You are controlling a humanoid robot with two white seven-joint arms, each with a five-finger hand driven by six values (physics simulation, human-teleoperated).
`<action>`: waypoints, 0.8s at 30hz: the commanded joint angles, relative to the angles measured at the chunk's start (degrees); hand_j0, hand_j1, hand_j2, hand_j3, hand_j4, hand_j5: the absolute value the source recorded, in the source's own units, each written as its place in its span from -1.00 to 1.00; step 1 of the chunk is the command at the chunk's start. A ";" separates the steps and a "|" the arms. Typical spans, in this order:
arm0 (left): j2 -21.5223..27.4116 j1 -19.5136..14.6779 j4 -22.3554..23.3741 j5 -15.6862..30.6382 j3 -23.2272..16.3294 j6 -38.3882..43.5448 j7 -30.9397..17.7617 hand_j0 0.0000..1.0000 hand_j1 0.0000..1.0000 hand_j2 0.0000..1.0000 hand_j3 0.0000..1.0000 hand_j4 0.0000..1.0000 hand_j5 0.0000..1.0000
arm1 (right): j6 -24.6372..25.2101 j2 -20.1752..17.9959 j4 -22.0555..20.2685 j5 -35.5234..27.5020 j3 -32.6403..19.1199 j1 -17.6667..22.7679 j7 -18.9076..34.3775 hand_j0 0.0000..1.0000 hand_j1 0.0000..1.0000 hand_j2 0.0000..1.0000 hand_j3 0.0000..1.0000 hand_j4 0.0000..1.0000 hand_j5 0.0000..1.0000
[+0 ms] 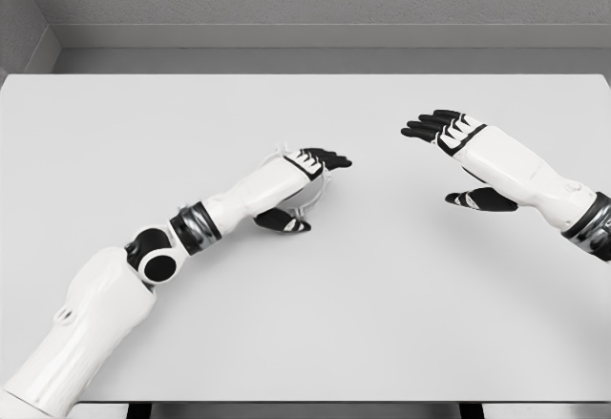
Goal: Assemble PVC drainage pipe clamps
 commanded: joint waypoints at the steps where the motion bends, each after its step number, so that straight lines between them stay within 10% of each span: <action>1: 0.44 0.35 -1.99 0.71 0.08 0.03 0.04 1.00 1.00 1.00 1.00 1.00 1.00 | 0.13 -0.04 -0.01 -0.42 -0.01 0.00 -0.03 1.00 1.00 1.00 1.00 1.00 1.00; 9: 7.38 3.08 -8.93 2.29 3.77 0.03 0.13 1.00 1.00 1.00 1.00 1.00 1.00 | 0.13 -0.04 -0.10 -0.42 -0.01 0.09 -0.03 1.00 1.00 1.00 1.00 1.00 1.00; 24: 4.13 -5.62 8.29 2.11 6.32 0.03 0.13 1.00 1.00 1.00 1.00 1.00 1.00 | 0.13 -0.04 -0.10 -0.42 -0.01 0.18 -0.11 1.00 1.00 1.00 1.00 1.00 1.00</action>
